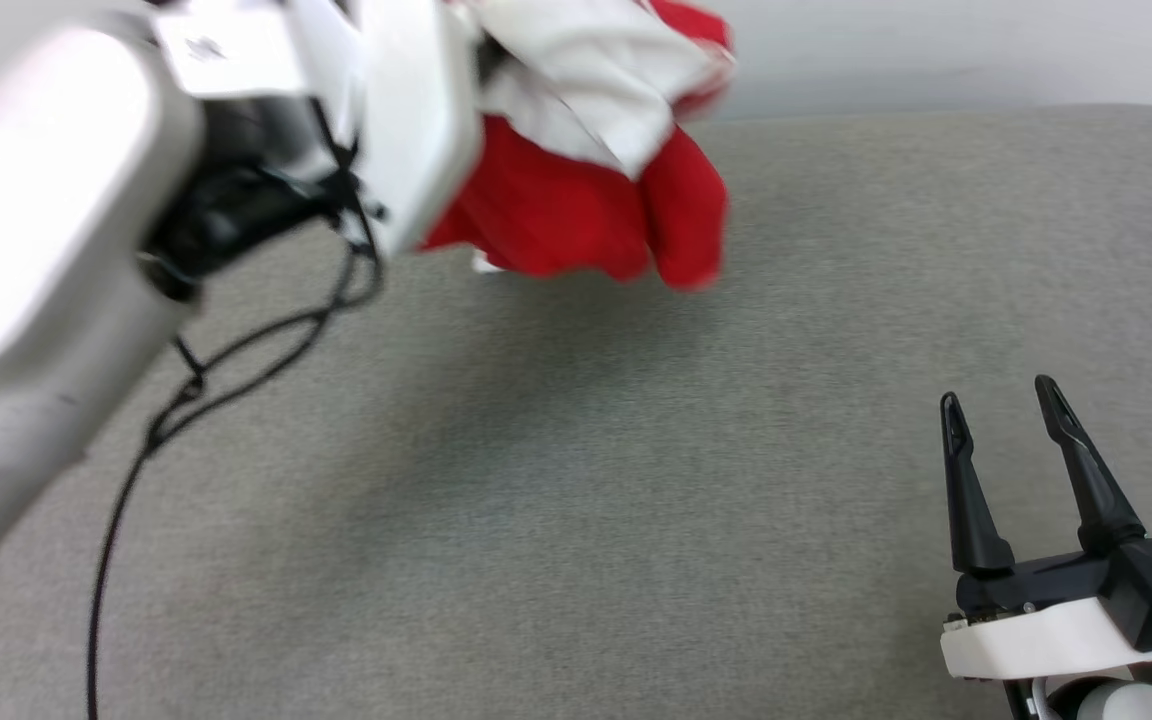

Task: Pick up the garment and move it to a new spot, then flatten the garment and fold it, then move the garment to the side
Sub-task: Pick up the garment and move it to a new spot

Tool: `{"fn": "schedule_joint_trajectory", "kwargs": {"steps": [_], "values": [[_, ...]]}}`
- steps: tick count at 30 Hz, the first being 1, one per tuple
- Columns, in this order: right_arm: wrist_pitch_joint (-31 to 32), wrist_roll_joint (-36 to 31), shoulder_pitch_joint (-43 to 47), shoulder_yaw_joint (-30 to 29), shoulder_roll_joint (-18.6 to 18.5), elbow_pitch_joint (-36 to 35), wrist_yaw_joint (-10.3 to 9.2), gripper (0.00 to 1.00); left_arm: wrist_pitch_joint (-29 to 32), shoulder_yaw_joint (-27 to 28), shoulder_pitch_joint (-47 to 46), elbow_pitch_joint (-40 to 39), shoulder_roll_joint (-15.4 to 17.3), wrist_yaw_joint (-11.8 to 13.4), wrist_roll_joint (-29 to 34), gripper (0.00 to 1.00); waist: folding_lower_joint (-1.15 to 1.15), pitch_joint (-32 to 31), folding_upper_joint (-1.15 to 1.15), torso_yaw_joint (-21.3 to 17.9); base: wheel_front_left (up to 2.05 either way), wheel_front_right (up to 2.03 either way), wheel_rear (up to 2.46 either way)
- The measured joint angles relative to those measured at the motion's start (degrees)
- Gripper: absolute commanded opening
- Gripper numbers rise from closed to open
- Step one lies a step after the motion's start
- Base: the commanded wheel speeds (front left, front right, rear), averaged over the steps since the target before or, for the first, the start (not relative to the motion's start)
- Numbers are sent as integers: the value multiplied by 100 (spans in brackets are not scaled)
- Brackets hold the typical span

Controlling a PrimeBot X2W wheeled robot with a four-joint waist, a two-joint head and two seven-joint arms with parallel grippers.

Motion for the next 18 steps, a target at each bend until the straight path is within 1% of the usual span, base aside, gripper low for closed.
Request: {"fn": "schedule_joint_trajectory", "kwargs": {"steps": [3, 8, 12, 16, 18], "values": [[0, 40, 17, 1, 2, 1, 0, 100, -54, -344, 65, -59, -205, 0, -85, 0, 0, -43, 0, -204, 0, 0, 0], [0, 89, 12, -9, 2, 0, 0, 100, -222, -1039, 465, 135, -365, 0, -111, 0, 0, 25, 0, -403, 0, 0, 0], [0, 107, -34, 10, 3, 12, 0, 100, -470, -1628, 867, 532, -474, 0, -143, 0, 0, 139, 0, -465, 0, 0, 0], [0, 105, -110, 41, 4, 48, 1, 100, -798, -1996, 1280, 1110, -671, 0, -236, 0, 0, 250, 0, -516, 0, 0, 0], [0, 105, -130, 46, 4, 65, 0, 100, -846, -2140, 1484, 1401, -761, 0, -201, 0, 0, 295, 0, -532, 0, 0, 0]]}}
